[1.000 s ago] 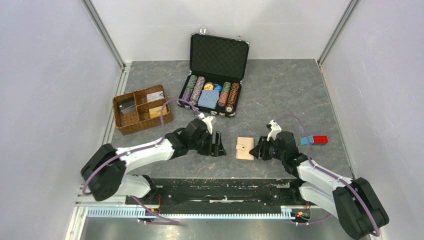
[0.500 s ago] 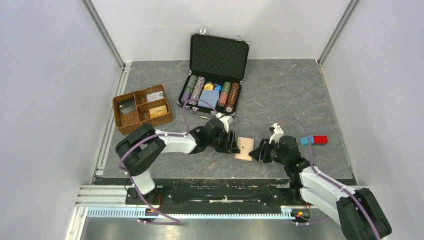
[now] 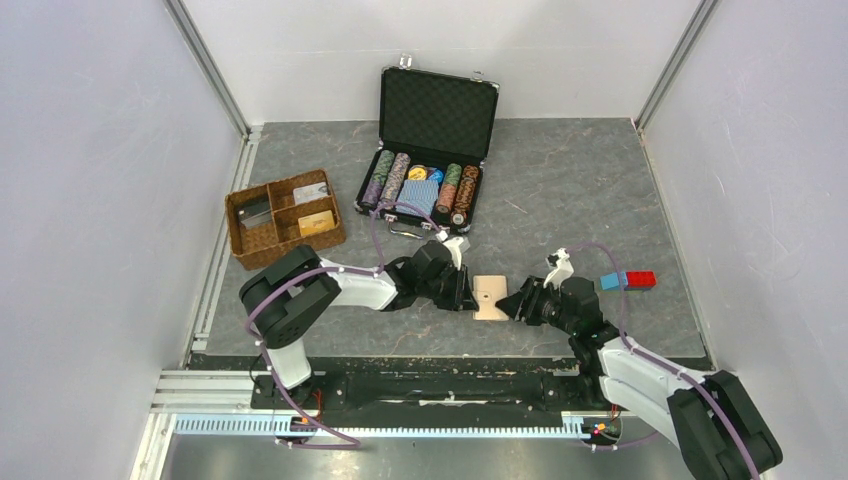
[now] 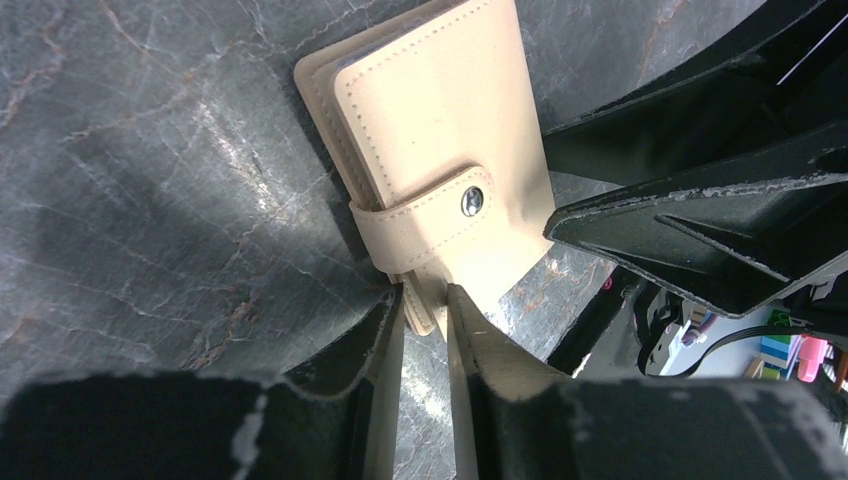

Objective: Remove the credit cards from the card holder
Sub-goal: Move the card holder to the center of the board, then open the card holder at the center of the board.

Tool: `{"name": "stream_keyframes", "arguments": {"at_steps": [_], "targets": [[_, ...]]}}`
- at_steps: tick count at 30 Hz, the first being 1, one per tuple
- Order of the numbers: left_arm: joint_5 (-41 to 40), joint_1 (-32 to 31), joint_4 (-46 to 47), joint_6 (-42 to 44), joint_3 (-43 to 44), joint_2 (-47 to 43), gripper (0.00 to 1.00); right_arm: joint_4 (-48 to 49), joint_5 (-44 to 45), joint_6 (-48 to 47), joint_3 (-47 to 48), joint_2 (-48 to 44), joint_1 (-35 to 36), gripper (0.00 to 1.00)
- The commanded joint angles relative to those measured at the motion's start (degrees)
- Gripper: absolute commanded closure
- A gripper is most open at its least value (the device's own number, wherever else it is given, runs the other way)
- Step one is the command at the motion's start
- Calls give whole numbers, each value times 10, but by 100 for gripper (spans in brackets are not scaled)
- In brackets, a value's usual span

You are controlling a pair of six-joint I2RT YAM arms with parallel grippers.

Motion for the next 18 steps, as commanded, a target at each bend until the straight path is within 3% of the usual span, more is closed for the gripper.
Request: {"name": "stream_keyframes", "arguments": {"at_steps": [1,4,13,16,18], "targets": [[10,-16,37,-27,-16,6,75,77,-30,43,-51,10,1,53],[9,-27,43,-33,-20,9,76,110,-49,56,-63,17,1,57],[-4,-41,13,-25,-17,-12,76,152,-79,61,-83,10,0,97],[-21,-40,-24,-20,-9,-33,71,127,-74,53,-91,-20,1,100],[-36,-41,-49,-24,-8,-54,63,95,-62,38,-91,-46,1,100]]}}
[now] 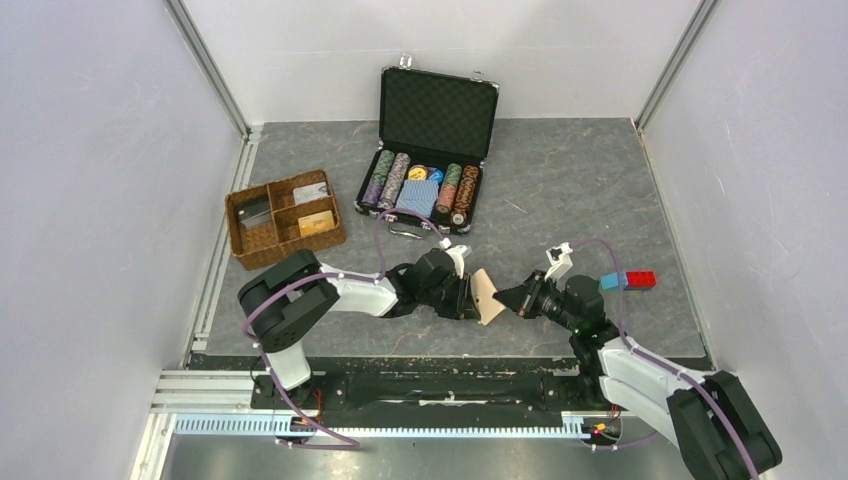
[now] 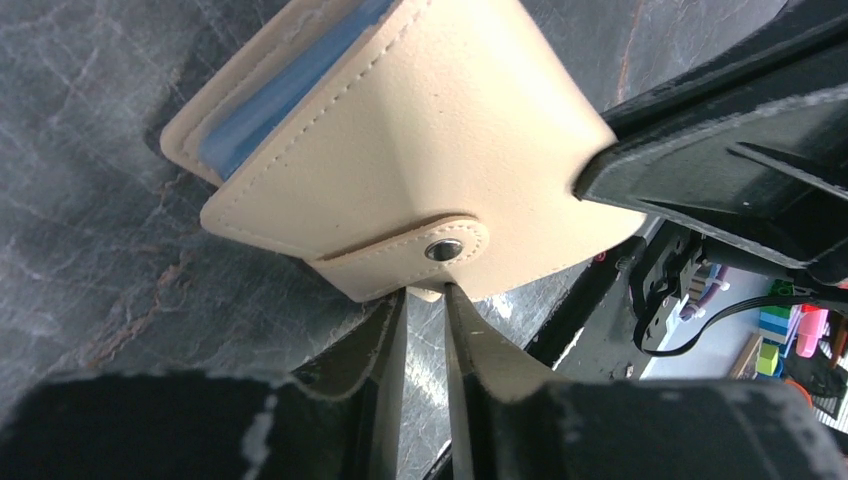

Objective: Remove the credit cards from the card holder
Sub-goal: Open the card holder at the center of the board.

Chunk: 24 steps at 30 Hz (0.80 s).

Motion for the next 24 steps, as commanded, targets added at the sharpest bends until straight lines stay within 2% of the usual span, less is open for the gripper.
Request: {"name": "stream_keyframes", "arguments": {"at_steps": [1,7,14,24], "targets": [[-38,-11,-53,-15,6,-55,60,-18,-3,-18,-88,-57,3,100],[-61,-16,-66,-34,-5,-108,46,-68,19,-23,-95,-121,3,100],[-61,-26,-67,-20,17,-103,33,-107,37,-35,-96,-145,3,100],[-83,-27,-79,-2,73,-40,31,-104,27,-33,-111,-158,3,100]]}}
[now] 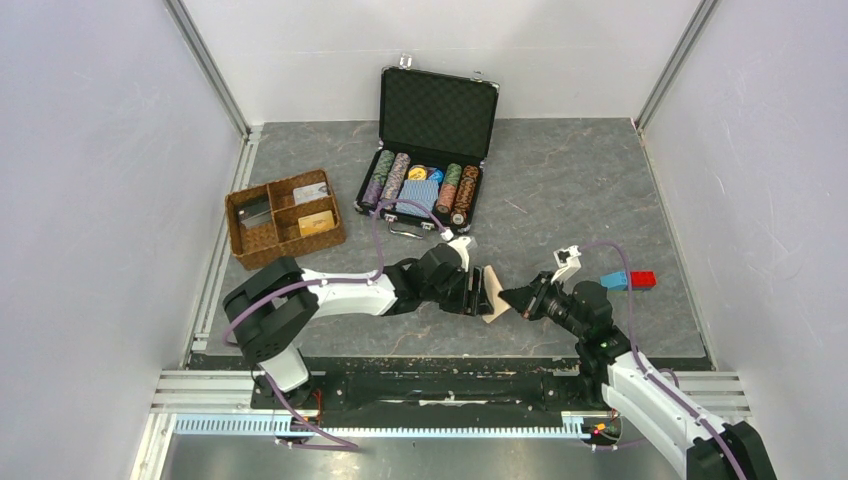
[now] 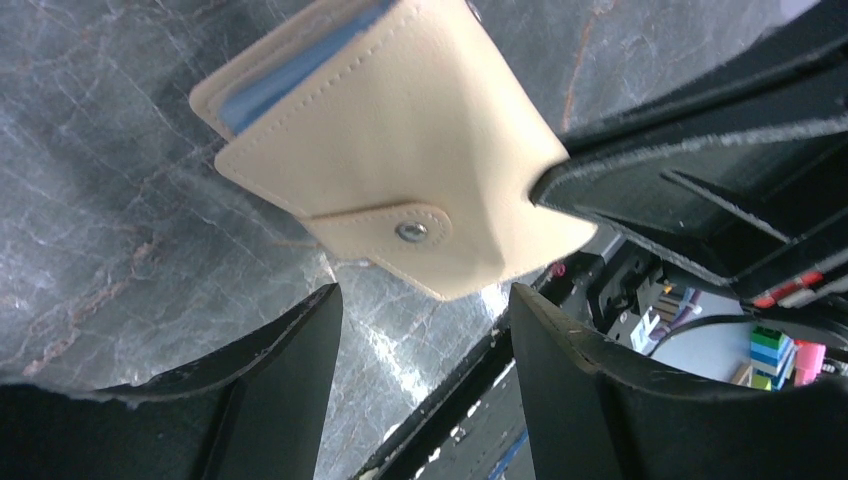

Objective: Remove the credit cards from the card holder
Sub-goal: Open the card holder at the center of the board.

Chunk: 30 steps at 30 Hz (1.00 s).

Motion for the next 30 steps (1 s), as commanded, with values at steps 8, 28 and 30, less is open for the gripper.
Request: {"name": "stream_keyframes", "arguments": {"at_steps": [8,28,30], "targets": [[-55,-3,-27,28,67,51,35,15,-8,-24,-121,-22,2,100],[-72,-3,-59,57,89,70,56,16,-23,-53,-137,-27,2,100],[-71,-3,-61,57,89,70,61,14,-22,-54,-138,-26,2,100]]}}
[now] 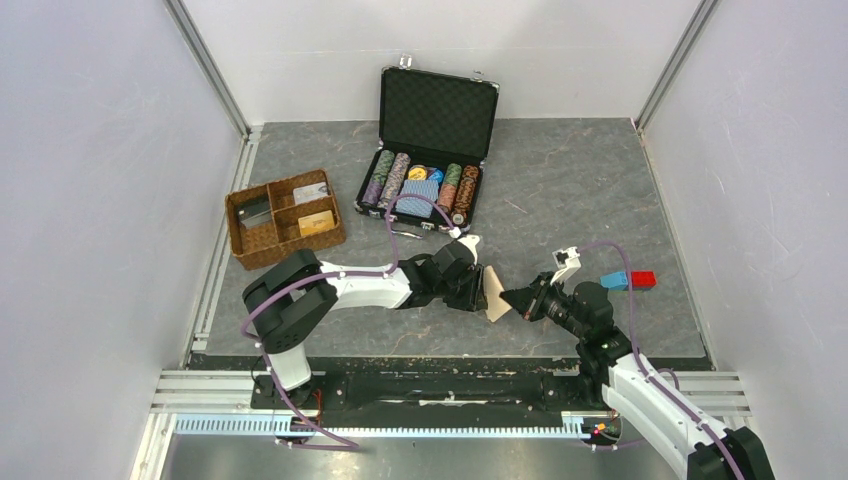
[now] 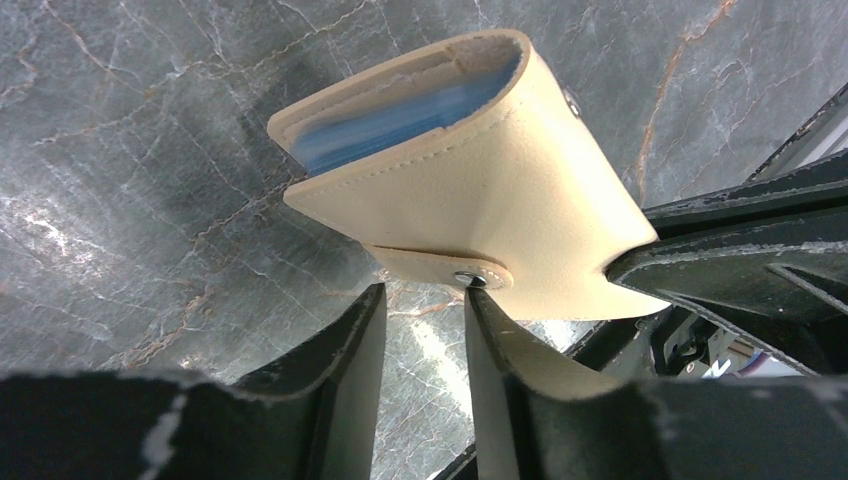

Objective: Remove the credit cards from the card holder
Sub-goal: Open the card holder at the center of the board.

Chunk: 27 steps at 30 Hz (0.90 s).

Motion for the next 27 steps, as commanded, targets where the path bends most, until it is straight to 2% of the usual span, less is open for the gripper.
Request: {"name": "stream_keyframes", "arguments": {"at_steps": [1,3,6,11,19,27], "targets": [[-19,-1,-3,25,20,1,61,30,-19,-10,-138,-4,2,100],[-8,-1,-5,21,22,-3,60,28,-17,-11,-137,-3,2,100],[1,-1,-5,16,24,-13,49,25,-17,-14,-135,-4,2,100],[-9,-1,-6,15,30,-31,38,21,-18,-17,-134,-9,3,100],[-13,-1,-5,23,42,-22,33,17,-17,-21,-134,-11,2,100],[-40,1,-25,32,58,-18,34,11,-19,-27,-134,-17,2,100]]}}
